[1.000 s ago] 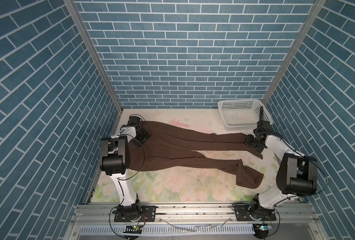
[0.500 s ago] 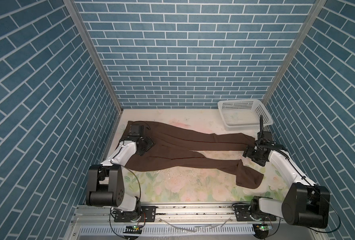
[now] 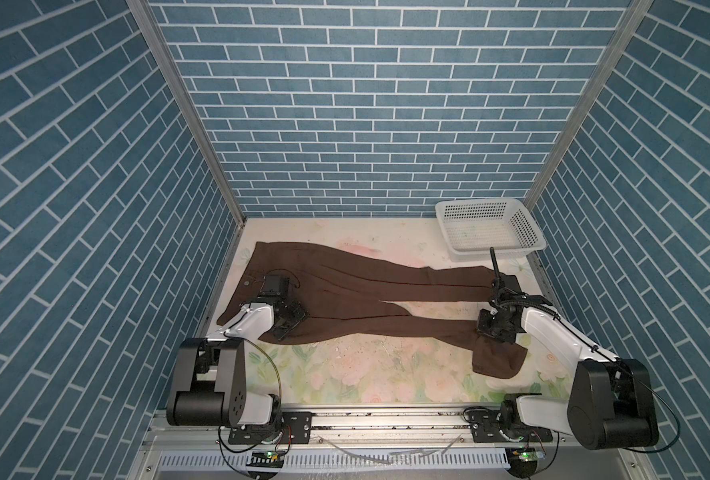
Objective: Fold and stack the trousers
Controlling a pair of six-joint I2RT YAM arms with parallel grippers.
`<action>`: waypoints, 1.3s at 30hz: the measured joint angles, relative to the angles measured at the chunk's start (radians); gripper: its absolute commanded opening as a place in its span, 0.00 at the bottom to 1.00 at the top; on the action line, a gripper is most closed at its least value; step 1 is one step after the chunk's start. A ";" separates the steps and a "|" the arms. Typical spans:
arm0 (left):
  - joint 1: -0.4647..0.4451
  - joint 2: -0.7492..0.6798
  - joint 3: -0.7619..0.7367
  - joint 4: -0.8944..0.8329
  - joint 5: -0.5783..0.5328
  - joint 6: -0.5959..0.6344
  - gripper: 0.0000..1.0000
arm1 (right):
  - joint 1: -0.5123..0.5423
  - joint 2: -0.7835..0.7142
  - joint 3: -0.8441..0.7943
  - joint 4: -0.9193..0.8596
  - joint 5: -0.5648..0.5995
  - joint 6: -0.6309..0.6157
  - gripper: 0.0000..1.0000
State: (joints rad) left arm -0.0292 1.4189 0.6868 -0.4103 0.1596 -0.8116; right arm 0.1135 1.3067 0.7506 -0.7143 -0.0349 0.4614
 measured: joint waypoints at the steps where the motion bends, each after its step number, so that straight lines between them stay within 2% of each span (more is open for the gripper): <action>1: 0.003 0.002 0.000 0.004 0.001 -0.005 0.72 | -0.003 0.020 0.028 -0.020 0.017 -0.008 0.00; 4: 0.015 0.012 0.006 0.006 0.011 -0.013 0.72 | -0.025 0.098 0.181 -0.067 0.057 -0.025 0.00; 7: 0.035 0.029 0.023 0.006 0.026 -0.012 0.72 | -0.046 0.116 0.343 -0.074 0.087 -0.025 0.00; 11: 0.089 0.035 0.026 0.021 0.077 -0.009 0.72 | -0.039 0.072 0.546 -0.101 0.103 -0.033 0.00; 14: 0.138 0.035 0.020 0.039 0.135 -0.001 0.72 | -0.027 -0.003 0.607 -0.128 0.095 -0.047 0.00; 17: 0.185 0.034 0.007 0.062 0.188 0.009 0.72 | -0.024 -0.123 0.569 -0.172 0.086 -0.048 0.00; 21: 0.261 0.026 -0.033 0.121 0.264 0.017 0.72 | -0.036 -0.311 0.352 -0.204 0.117 -0.011 0.00; 22: 0.288 0.023 -0.044 0.139 0.284 0.019 0.72 | -0.045 -0.354 0.283 -0.222 0.129 0.009 0.06; 24: 0.343 0.023 -0.062 0.168 0.316 0.026 0.72 | -0.072 -0.417 0.172 -0.260 0.142 0.045 0.42; 25: 0.373 0.023 -0.069 0.180 0.331 0.031 0.72 | -0.093 -0.442 0.129 -0.278 0.152 0.065 0.54; 28: 0.470 0.013 -0.078 0.193 0.357 0.049 0.72 | -0.156 -0.470 0.090 -0.311 0.183 0.093 0.69; 31: 0.549 -0.011 -0.082 0.169 0.348 0.071 0.72 | -0.183 -0.449 0.095 -0.304 0.199 0.100 0.72; 34: 0.594 -0.046 -0.082 0.115 0.283 0.092 0.72 | -0.190 -0.397 0.108 -0.299 0.196 0.100 0.72; 37: 0.613 -0.076 -0.082 0.057 0.211 0.106 0.72 | -0.200 -0.338 0.108 -0.287 0.178 0.097 0.65; 39: 0.617 -0.087 -0.080 0.025 0.178 0.115 0.72 | -0.213 -0.320 0.103 -0.278 0.157 0.098 0.55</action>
State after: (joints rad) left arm 0.5880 1.3323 0.6071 -0.3851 0.3378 -0.6964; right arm -0.0998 0.9863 0.8536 -0.9920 0.1219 0.5594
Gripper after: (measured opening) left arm 0.722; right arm 0.612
